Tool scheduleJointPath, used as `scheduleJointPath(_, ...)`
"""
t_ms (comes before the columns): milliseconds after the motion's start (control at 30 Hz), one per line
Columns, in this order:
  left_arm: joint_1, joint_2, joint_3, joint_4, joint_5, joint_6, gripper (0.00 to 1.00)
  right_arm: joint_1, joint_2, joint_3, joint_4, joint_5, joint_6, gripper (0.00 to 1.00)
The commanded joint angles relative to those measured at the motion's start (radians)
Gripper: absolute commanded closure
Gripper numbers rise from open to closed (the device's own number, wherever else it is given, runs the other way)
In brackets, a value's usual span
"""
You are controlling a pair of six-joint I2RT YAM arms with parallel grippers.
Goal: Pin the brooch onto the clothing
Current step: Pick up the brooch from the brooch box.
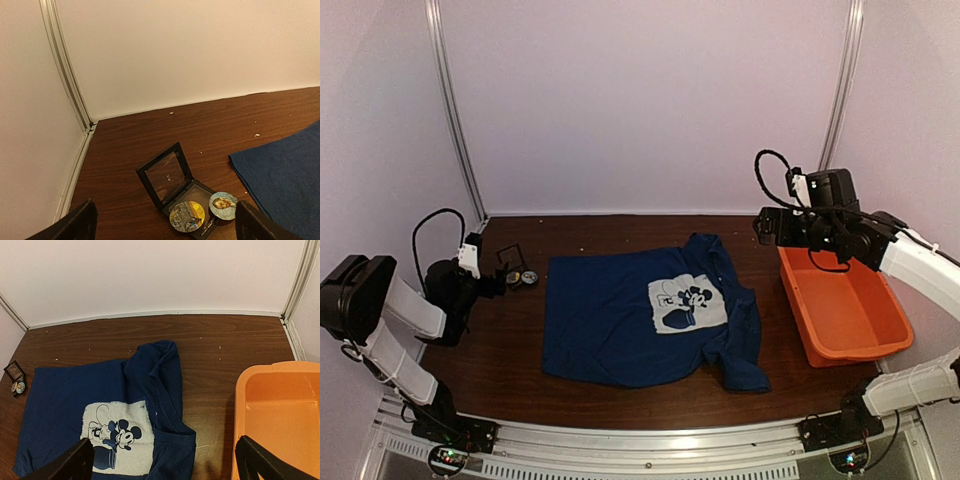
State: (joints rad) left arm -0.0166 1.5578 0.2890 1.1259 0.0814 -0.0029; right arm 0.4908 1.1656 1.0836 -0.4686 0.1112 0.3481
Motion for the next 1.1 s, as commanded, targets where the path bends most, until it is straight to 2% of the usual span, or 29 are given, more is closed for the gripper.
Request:
scheduleJointPath(0, 0.003, 0.009, 0.018, 0.015, -0.012, -0.008, 0.02, -0.006, -0.019, 0.006, 0.027, -0.011, 0.014, 0.0)
scheduleJointPath(667, 0.003, 0.009, 0.017, 0.015, -0.011, -0.007, 0.02, -0.006, -0.027, 0.063, 0.051, -0.023, -0.005, 0.0)
scheduleJointPath(1067, 0.003, 0.009, 0.019, 0.013, -0.011, -0.007, 0.02, -0.005, -0.061, -0.034, 0.068, -0.019, -0.035, 0.0)
